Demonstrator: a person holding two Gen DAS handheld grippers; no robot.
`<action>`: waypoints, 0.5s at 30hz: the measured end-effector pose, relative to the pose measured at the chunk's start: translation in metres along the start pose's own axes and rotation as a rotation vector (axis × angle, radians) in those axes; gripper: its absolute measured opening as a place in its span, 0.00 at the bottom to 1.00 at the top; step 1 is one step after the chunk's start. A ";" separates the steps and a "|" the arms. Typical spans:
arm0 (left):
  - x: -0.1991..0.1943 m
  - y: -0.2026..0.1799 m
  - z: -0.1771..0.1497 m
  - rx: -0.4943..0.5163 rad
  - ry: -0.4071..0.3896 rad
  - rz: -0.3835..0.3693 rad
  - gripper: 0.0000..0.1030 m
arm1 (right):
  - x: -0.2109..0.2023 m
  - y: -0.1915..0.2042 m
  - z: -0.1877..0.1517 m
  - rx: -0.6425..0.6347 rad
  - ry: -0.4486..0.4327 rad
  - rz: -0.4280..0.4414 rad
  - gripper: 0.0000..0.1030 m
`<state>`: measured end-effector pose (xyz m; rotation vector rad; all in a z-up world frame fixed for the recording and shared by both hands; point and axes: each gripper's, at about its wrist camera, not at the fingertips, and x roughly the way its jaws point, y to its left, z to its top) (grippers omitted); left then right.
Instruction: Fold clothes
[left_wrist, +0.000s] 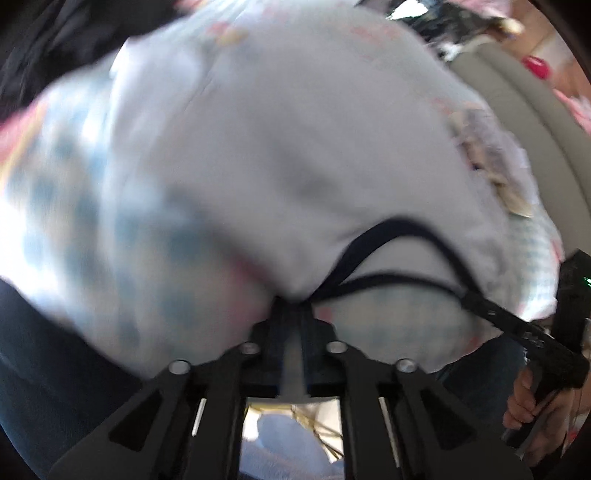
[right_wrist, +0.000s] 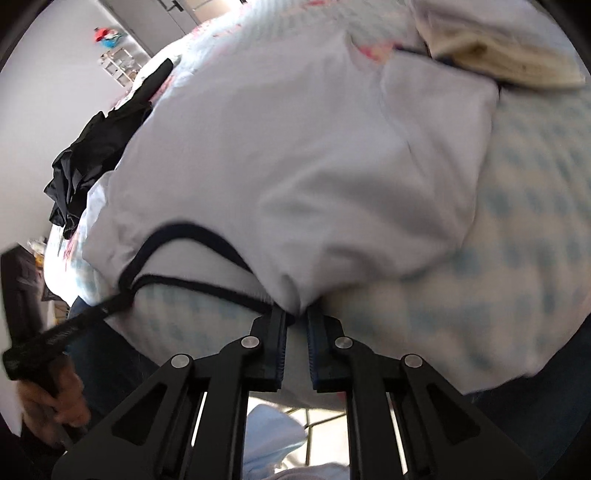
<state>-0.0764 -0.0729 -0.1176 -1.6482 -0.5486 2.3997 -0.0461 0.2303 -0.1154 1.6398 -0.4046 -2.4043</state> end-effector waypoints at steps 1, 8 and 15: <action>0.003 0.005 -0.003 -0.021 0.018 0.001 0.03 | 0.001 0.001 -0.001 -0.004 0.010 -0.001 0.08; -0.026 -0.002 -0.014 0.018 -0.028 0.079 0.06 | -0.032 0.009 -0.004 -0.109 0.032 -0.093 0.16; -0.040 -0.028 0.016 0.090 -0.228 0.132 0.38 | -0.060 0.025 0.025 -0.195 -0.203 -0.301 0.33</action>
